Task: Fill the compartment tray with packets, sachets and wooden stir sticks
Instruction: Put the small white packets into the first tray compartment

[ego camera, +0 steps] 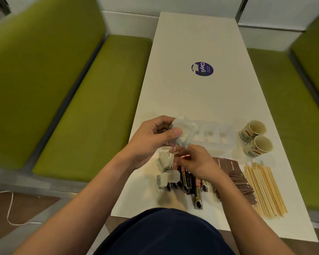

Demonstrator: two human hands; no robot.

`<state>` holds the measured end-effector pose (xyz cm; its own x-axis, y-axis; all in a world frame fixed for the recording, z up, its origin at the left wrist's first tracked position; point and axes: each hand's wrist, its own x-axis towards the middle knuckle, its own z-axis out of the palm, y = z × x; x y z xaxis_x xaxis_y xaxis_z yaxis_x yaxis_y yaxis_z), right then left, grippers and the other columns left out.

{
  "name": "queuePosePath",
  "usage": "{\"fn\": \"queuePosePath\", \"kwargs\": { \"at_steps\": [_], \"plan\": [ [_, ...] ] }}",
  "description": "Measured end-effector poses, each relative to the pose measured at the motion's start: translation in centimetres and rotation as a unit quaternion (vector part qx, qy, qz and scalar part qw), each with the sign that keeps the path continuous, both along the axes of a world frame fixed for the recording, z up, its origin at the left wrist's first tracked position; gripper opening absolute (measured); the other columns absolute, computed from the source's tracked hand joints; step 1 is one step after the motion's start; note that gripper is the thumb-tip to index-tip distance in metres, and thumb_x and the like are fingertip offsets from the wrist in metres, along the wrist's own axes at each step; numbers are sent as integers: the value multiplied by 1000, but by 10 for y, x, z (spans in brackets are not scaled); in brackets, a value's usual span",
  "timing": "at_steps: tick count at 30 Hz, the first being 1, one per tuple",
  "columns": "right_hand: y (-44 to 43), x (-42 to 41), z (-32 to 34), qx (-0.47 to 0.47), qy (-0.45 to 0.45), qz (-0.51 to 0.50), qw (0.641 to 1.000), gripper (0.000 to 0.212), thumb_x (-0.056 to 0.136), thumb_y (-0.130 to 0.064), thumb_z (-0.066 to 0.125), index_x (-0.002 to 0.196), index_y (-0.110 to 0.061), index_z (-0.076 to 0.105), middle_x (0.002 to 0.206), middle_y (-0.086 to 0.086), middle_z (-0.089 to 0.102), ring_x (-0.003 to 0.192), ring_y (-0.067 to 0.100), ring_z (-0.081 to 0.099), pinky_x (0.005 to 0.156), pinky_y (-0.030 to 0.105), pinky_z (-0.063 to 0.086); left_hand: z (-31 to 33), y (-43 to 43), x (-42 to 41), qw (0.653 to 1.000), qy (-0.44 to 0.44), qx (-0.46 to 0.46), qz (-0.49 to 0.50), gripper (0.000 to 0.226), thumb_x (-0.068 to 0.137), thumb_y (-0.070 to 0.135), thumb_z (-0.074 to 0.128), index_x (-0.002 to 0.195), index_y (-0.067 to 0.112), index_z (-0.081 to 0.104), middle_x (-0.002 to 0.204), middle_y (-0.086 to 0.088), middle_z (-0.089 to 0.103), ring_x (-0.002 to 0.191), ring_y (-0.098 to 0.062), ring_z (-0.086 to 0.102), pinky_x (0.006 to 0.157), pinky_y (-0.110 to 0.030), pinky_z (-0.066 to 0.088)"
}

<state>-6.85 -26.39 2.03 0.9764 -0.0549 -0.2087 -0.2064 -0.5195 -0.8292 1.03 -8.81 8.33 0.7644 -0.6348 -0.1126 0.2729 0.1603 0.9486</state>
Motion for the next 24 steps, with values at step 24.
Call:
{"fn": "queuePosePath", "kwargs": {
  "at_steps": [24],
  "plan": [
    [-29,-23,62,225,-94,-120,962,24,90,-3,71,88,-26,79,92,7,77,87,21,70,81,49,56,-34,15,-3,990,-12,95,103,7,98,10,64,102,13,70,102,-12,70,83,-19,67,69,-31,56]
  ]
}}
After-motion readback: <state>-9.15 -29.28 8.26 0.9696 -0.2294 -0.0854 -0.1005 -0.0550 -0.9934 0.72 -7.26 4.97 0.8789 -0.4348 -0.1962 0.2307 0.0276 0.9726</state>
